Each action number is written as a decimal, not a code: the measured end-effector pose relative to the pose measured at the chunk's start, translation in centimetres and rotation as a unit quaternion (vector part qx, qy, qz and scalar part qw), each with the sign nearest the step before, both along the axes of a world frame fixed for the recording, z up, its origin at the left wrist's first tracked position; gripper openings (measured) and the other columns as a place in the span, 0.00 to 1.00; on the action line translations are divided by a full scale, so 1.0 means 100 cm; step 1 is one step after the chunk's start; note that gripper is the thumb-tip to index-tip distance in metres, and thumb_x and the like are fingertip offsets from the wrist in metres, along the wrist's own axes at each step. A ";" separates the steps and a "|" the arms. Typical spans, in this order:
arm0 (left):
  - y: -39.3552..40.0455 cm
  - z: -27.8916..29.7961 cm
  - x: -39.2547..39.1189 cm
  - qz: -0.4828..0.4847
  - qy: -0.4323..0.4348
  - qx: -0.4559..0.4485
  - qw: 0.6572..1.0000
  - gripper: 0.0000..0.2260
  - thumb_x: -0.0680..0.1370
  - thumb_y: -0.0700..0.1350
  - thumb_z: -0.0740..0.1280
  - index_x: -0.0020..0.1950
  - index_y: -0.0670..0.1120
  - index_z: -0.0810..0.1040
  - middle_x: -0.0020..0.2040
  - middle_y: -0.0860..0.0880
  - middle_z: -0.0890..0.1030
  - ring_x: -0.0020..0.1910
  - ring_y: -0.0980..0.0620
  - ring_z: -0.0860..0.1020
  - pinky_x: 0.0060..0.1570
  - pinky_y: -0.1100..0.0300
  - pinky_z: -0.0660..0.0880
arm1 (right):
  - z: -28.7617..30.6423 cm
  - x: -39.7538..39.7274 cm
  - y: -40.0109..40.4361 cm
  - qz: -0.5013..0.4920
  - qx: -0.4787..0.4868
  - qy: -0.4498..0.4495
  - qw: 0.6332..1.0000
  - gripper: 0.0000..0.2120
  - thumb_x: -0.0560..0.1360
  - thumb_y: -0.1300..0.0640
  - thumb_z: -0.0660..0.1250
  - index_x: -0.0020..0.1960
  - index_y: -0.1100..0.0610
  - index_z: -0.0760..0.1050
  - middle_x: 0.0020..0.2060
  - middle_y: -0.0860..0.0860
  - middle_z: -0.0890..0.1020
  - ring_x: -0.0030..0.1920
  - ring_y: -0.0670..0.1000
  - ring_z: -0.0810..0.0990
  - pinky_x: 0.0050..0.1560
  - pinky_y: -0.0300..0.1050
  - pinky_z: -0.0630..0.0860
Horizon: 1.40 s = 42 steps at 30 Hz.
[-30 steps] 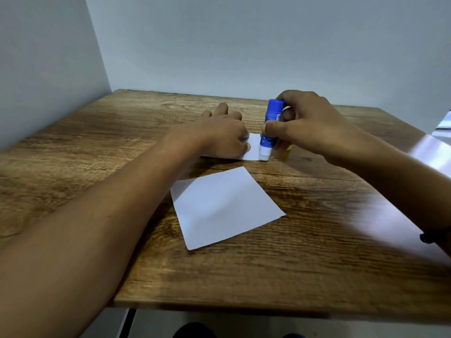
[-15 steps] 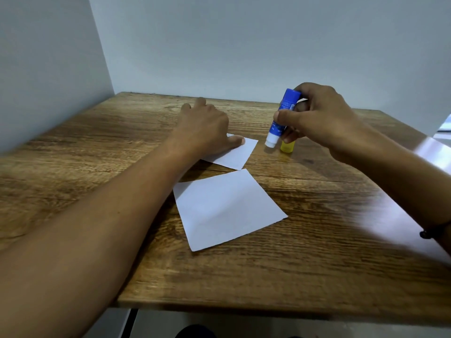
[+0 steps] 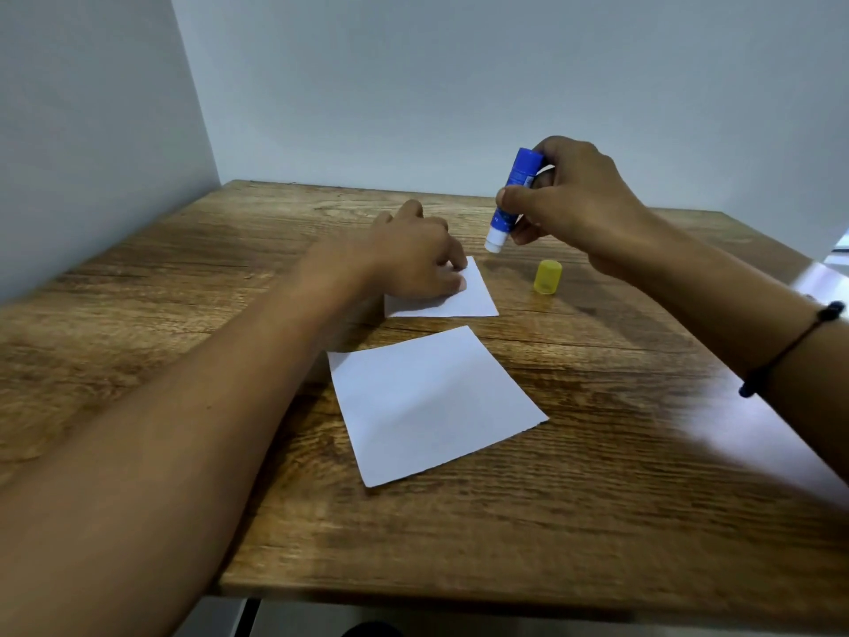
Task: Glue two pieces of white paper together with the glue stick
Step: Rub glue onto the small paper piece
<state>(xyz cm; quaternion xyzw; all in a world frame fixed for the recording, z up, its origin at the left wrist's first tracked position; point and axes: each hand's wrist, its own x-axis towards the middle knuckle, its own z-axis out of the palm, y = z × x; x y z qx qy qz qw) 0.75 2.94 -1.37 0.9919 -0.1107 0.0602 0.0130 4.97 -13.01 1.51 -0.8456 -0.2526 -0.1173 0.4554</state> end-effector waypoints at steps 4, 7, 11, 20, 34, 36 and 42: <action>-0.004 -0.003 0.003 0.000 -0.009 0.011 1.000 0.21 0.75 0.59 0.59 0.62 0.50 0.74 0.59 0.47 0.74 0.61 0.45 0.63 0.54 0.50 0.62 | -0.003 0.010 0.012 -0.013 -0.030 -0.026 0.999 0.13 0.71 0.58 0.69 0.52 0.58 0.69 0.43 0.56 0.80 0.33 0.50 0.82 0.31 0.35 0.78; -0.003 -0.003 0.004 0.002 -0.004 0.007 1.000 0.21 0.74 0.60 0.60 0.61 0.49 0.75 0.59 0.47 0.74 0.61 0.45 0.63 0.54 0.49 0.63 | -0.006 0.015 0.020 -0.018 -0.050 -0.028 0.998 0.15 0.71 0.58 0.69 0.54 0.61 0.70 0.47 0.59 0.80 0.36 0.54 0.83 0.34 0.38 0.77; -0.004 -0.003 0.005 0.006 -0.011 0.025 1.000 0.22 0.74 0.60 0.60 0.59 0.46 0.77 0.59 0.47 0.74 0.61 0.45 0.63 0.53 0.51 0.63 | -0.012 0.017 0.029 -0.022 -0.094 -0.047 0.994 0.17 0.72 0.58 0.68 0.57 0.62 0.69 0.50 0.60 0.79 0.42 0.58 0.82 0.41 0.44 0.78; -0.004 -0.003 0.006 0.005 -0.005 0.018 1.000 0.25 0.72 0.62 0.60 0.59 0.46 0.77 0.60 0.46 0.74 0.61 0.45 0.62 0.52 0.51 0.61 | -0.014 0.019 0.035 -0.028 -0.135 -0.055 0.989 0.18 0.73 0.57 0.68 0.59 0.62 0.68 0.53 0.61 0.79 0.49 0.59 0.80 0.53 0.52 0.77; 0.000 -0.001 0.006 0.013 0.041 0.021 0.999 0.30 0.70 0.65 0.60 0.63 0.47 0.74 0.62 0.46 0.70 0.63 0.45 0.60 0.52 0.50 0.59 | -0.011 -0.001 0.021 0.002 -0.144 -0.043 0.989 0.15 0.73 0.55 0.68 0.55 0.60 0.69 0.47 0.59 0.80 0.40 0.56 0.83 0.41 0.44 0.77; 0.000 -0.002 0.006 0.011 0.039 0.021 0.999 0.30 0.70 0.65 0.60 0.63 0.47 0.74 0.62 0.46 0.71 0.63 0.45 0.60 0.52 0.50 0.58 | -0.011 -0.008 0.017 0.008 -0.147 -0.042 0.988 0.14 0.73 0.55 0.67 0.54 0.60 0.70 0.45 0.58 0.81 0.39 0.56 0.83 0.41 0.45 0.77; 0.002 -0.003 0.006 0.010 0.033 0.020 0.999 0.29 0.69 0.65 0.60 0.62 0.47 0.75 0.61 0.46 0.71 0.62 0.45 0.61 0.51 0.50 0.58 | -0.011 -0.025 0.009 0.018 -0.164 -0.044 0.985 0.12 0.72 0.56 0.67 0.52 0.58 0.70 0.40 0.54 0.81 0.36 0.52 0.83 0.40 0.44 0.77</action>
